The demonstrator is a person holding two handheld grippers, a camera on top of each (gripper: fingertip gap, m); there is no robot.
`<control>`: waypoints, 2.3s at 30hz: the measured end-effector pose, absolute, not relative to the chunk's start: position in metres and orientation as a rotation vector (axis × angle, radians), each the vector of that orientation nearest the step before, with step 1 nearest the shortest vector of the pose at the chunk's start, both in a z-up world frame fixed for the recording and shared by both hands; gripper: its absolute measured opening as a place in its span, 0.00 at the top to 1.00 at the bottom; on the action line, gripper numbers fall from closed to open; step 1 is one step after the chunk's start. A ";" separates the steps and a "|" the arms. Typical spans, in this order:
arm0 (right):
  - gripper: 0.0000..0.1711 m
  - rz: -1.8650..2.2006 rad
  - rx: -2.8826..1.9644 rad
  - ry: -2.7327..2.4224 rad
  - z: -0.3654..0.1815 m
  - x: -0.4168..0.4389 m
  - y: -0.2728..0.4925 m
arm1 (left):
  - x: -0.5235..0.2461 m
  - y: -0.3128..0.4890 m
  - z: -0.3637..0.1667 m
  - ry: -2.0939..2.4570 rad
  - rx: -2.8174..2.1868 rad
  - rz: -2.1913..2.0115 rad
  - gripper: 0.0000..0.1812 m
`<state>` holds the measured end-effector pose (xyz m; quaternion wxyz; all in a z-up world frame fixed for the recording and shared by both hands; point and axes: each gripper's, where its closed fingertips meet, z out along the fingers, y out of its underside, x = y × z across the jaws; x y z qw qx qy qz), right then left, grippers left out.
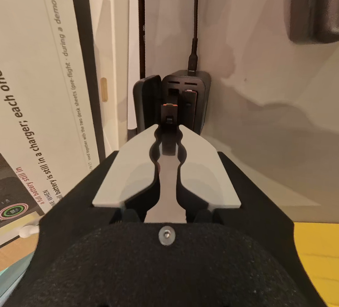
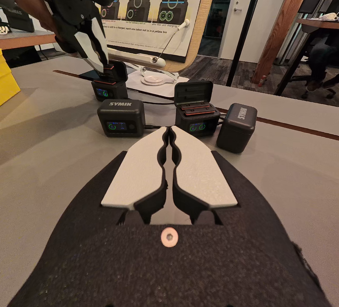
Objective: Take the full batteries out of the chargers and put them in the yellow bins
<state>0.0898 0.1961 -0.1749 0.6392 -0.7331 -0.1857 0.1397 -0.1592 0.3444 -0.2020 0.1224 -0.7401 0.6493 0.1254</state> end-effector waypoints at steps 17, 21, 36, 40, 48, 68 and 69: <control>1.00 0.348 -1.683 -0.441 -0.177 0.086 0.195 | -0.152 0.350 -0.209 1.772 -2.139 0.125 0.92; 1.00 0.351 -1.684 -0.447 -0.177 0.085 0.194 | -0.152 0.351 -0.212 1.733 -2.107 0.109 0.91; 1.00 0.372 -1.693 -0.467 -0.179 0.080 0.193 | -0.159 0.348 -0.204 1.724 -2.114 0.171 0.90; 1.00 0.375 -1.693 -0.474 -0.180 0.078 0.192 | -0.163 0.350 -0.202 1.705 -2.111 0.204 0.93; 1.00 0.383 -1.701 -0.481 -0.181 0.077 0.192 | -0.165 0.351 -0.207 1.756 -2.072 0.285 0.90; 1.00 0.422 -1.713 -0.488 -0.183 0.073 0.192 | -0.141 0.352 -0.206 1.706 -2.022 -0.019 0.91; 1.00 0.422 -1.713 -0.492 -0.184 0.072 0.192 | -0.141 0.351 -0.205 1.678 -2.020 -0.059 0.92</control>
